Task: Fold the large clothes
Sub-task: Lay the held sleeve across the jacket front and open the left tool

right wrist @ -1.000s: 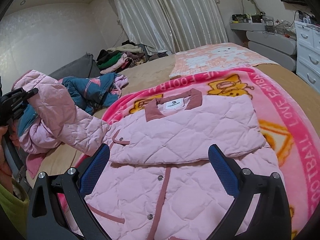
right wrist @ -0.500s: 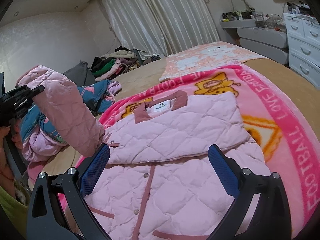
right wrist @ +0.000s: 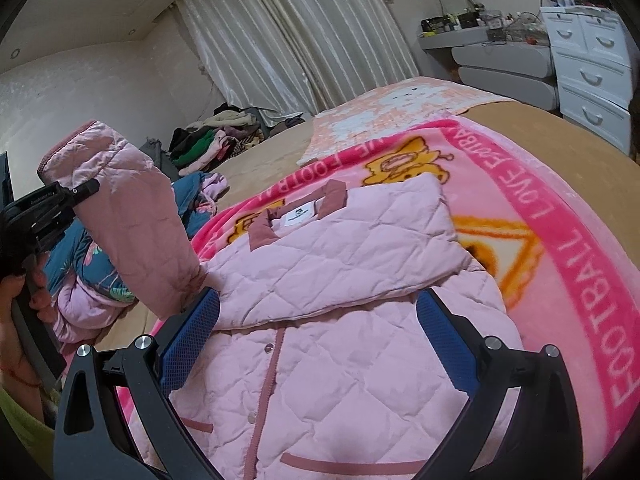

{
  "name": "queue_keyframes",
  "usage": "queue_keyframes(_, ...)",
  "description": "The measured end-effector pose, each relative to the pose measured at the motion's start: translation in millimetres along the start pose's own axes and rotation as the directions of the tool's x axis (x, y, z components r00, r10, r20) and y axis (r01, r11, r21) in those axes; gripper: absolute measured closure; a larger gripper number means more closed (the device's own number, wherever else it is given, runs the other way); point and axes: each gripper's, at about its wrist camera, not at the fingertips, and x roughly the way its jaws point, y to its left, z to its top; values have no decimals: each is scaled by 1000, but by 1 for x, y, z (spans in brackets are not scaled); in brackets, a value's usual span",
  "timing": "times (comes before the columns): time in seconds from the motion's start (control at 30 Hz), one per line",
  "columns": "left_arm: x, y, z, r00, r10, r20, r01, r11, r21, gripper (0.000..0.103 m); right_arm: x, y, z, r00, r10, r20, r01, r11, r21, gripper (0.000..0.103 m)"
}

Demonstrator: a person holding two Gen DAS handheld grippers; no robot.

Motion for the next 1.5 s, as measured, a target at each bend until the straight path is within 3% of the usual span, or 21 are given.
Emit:
queue_keyframes(0.57,47,-66,-68,986,-33,-166,64,982,180,91,-8,-43,-7,998,-55,11,53,994,98,5)
queue_keyframes(1.03,83,-119,-155,940,11,-341,134,907,400,88,-19,-96,-11,991,-134,13,127,964,234,5)
queue_keyframes(1.1,86,-120,-165,930,23,-368,143,896,419,81,-20,-100,-12,990,-141,12,134,960,245,5)
queue_keyframes(1.17,89,-123,-175,913,30,-407,167,882,440,50,-19,-104,-12,989,-146,9,139,958,251,5)
queue_keyframes(1.2,90,-125,-180,906,35,-421,177,874,453,28,-18,-105,-12,989,-148,7,142,957,254,5)
queue_keyframes(1.3,84,-130,-191,897,20,-441,212,857,470,27,-16,-105,-12,989,-149,2,143,956,256,5)
queue_keyframes(1.37,77,-130,-193,882,-9,-470,249,858,450,27,-15,-104,-13,989,-147,-3,143,957,252,5)
queue_keyframes(1.43,68,-128,-192,872,-48,-487,284,860,424,16,-13,-101,-13,989,-145,-9,142,959,245,5)
queue_keyframes(1.5,56,-119,-187,874,-67,-481,291,864,410,10,-10,-98,-13,990,-138,-16,138,961,239,5)
